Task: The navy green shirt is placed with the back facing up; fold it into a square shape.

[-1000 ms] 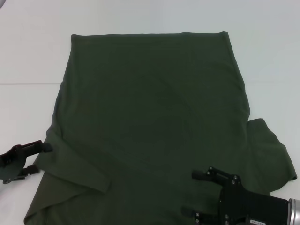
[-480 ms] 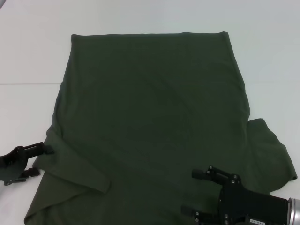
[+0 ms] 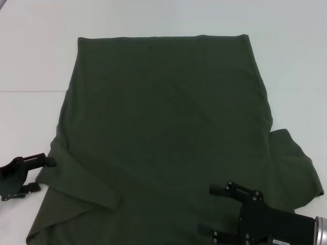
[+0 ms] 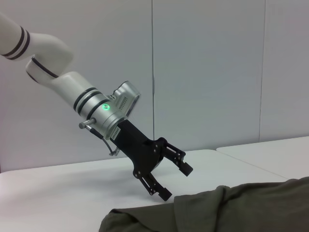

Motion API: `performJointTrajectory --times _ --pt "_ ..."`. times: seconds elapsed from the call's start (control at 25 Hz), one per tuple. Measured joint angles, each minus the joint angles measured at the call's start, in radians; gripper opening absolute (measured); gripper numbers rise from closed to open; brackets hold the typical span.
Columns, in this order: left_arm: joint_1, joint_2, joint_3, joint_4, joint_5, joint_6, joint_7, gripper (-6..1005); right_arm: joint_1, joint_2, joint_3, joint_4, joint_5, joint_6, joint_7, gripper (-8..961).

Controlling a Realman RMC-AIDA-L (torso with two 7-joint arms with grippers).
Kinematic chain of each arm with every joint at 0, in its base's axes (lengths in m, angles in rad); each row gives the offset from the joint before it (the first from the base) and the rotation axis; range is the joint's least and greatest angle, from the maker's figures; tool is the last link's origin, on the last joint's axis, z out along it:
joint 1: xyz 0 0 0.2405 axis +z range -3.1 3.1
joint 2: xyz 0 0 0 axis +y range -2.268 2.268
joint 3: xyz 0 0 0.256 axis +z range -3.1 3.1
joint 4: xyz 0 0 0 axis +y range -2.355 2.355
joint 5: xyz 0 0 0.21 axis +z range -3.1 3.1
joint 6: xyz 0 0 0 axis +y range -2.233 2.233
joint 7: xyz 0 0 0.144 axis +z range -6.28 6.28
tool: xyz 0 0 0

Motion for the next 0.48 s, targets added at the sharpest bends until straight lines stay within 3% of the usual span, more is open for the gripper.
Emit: performJointTrajectory --times 0.48 --pt "-0.010 -0.001 0.015 -0.001 0.041 -0.027 -0.062 916 -0.003 -0.001 0.000 0.001 0.000 -0.001 0.000 896"
